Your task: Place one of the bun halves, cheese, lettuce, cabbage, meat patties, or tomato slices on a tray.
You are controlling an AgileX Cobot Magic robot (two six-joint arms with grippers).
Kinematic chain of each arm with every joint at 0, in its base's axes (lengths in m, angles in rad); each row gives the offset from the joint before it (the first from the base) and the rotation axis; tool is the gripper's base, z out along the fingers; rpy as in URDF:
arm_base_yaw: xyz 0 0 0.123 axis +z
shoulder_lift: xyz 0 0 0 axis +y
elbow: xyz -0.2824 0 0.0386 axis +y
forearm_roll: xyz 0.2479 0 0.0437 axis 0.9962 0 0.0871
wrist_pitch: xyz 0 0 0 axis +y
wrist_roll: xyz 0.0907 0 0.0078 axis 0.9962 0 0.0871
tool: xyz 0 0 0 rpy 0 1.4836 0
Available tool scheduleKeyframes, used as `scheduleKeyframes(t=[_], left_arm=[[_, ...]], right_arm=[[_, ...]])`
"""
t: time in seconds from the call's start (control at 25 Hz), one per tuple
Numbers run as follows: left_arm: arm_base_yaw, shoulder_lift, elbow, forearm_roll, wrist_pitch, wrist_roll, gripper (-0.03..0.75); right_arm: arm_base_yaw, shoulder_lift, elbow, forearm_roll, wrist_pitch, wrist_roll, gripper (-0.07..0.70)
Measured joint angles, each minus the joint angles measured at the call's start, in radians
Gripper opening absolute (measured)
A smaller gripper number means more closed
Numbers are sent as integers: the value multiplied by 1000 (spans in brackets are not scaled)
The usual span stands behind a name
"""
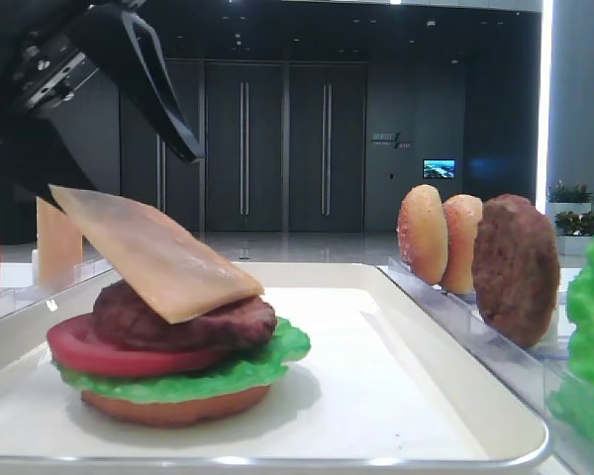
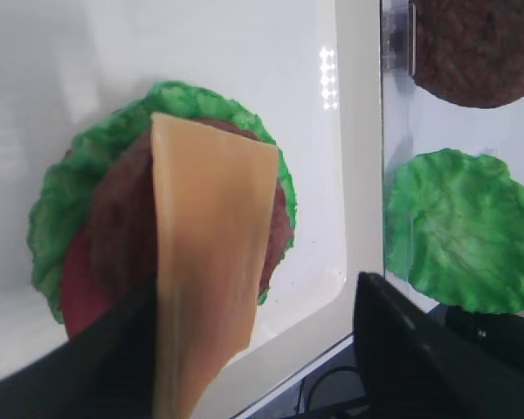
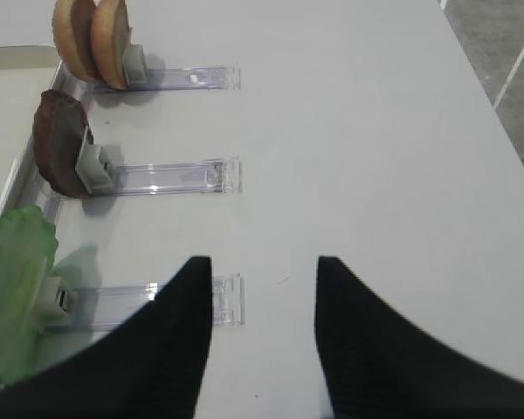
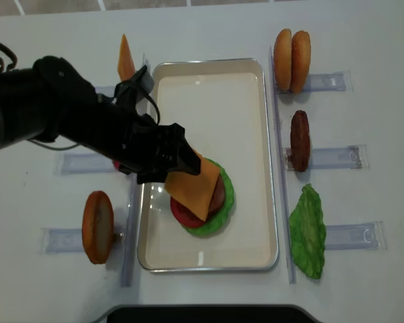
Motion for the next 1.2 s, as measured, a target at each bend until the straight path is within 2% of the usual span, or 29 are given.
scheduleKeyframes(t=[0.16, 0.32, 0.48, 0.76, 0.88, 0.96, 1.04, 1.12, 1.2], left_arm=[[-5, 1, -72, 182, 50, -170, 485], [-5, 1, -120, 320, 143, -281, 485], [-5, 1, -152, 386, 211, -325, 487], [-5, -1, -259, 555, 279, -413, 486], [-5, -18, -333, 662, 341, -440, 486], [-5, -36, -379, 750, 411, -453, 486], [-5, -48, -414, 850, 458, -461, 486], [1, -61, -424, 941, 471, -468, 484], [31, -72, -425, 972, 477, -468, 471]], right_arm=[[0, 0, 0, 0, 0, 0, 274], [0, 0, 0, 0, 0, 0, 274], [0, 0, 0, 0, 0, 0, 274], [0, 0, 0, 0, 0, 0, 274], [0, 0, 0, 0, 0, 0, 274], [0, 0, 0, 0, 0, 0, 274], [0, 0, 0, 0, 0, 0, 274], [0, 0, 0, 0, 0, 0, 274], [0, 0, 0, 0, 0, 0, 274]])
